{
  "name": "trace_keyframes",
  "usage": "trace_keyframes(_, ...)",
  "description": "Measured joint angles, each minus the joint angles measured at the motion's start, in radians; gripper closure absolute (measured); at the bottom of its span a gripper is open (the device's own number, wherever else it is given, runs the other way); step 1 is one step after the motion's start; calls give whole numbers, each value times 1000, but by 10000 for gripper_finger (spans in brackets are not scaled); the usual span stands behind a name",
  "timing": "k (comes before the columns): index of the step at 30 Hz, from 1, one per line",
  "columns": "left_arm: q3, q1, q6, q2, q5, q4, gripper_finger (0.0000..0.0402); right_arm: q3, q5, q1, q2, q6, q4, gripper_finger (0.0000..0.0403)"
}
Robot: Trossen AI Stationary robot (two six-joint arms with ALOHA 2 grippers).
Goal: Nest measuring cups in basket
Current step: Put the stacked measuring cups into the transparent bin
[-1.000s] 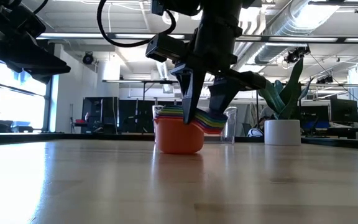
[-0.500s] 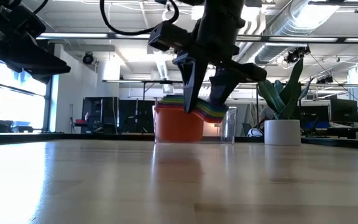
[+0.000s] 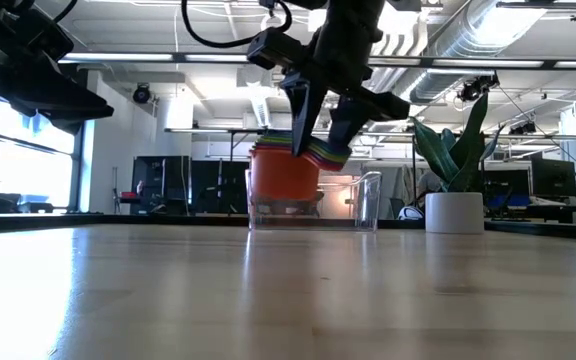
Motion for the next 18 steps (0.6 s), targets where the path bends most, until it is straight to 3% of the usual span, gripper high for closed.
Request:
trace_keyframes(8,0,0,0,0,0,0,323,0,-25,-102,-42,-144,-40,268)
trace_keyframes(18,0,0,0,0,0,0,323,0,-85,-311,-105,-483,-63,268)
